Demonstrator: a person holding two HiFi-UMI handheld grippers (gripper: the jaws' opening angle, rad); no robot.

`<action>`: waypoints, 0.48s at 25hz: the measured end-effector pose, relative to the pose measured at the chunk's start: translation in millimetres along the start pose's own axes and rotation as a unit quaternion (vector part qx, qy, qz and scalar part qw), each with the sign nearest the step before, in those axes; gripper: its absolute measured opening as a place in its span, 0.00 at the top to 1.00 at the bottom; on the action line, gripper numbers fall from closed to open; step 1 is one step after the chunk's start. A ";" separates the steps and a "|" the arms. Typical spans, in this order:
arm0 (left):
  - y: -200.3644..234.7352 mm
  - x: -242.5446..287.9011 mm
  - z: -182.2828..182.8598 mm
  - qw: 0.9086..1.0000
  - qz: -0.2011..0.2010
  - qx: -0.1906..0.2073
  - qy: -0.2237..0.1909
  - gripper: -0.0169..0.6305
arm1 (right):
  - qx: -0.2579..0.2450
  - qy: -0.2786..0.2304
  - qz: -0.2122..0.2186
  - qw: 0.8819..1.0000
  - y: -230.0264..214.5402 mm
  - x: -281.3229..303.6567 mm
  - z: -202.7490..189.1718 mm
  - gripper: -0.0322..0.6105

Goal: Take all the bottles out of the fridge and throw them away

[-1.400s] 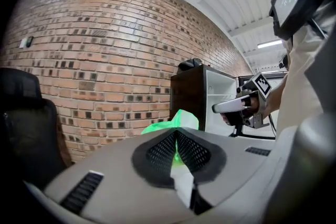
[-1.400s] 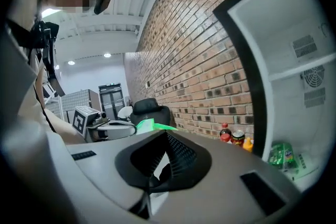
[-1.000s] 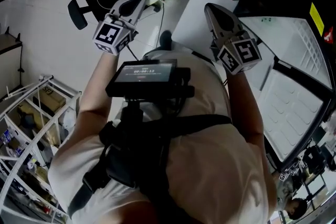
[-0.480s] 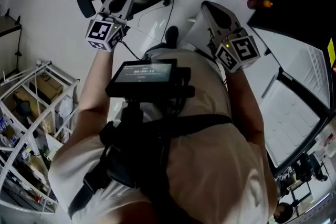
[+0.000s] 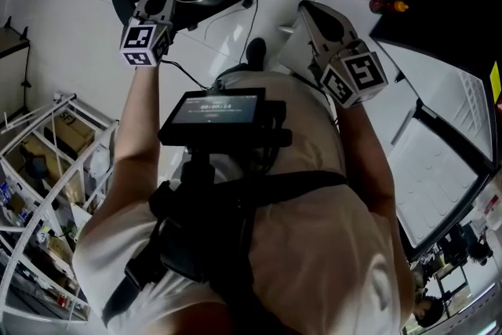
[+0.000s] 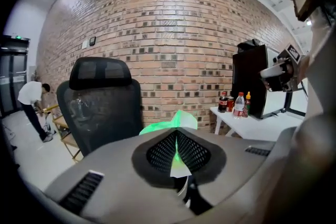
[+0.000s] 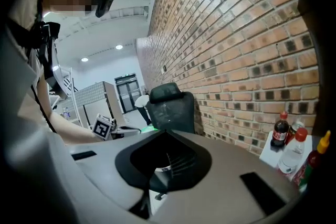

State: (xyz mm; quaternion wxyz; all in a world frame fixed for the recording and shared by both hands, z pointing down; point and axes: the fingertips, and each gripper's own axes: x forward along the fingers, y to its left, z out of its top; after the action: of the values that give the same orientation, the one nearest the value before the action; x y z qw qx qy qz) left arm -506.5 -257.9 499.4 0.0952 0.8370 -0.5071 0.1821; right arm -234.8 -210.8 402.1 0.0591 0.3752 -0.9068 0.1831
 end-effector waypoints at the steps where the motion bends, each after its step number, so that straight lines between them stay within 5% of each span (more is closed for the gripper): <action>1: 4.2 4.6 -5.5 1.000 0.003 0.000 0.009 0.95 | 0.000 0.000 -0.003 1.000 -1.3 -0.7 0.1 0.94; 12: 33.5 57.9 -77.8 0.992 0.020 0.019 0.120 0.95 | 0.005 -0.003 -0.039 0.999 -6.7 -9.6 1.3 0.94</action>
State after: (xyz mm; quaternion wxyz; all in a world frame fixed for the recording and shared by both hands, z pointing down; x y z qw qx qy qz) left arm -527.9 -294.0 593.0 0.1359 0.8005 -0.5050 0.2927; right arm -223.2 -209.3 400.5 0.0617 0.4108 -0.8909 0.1837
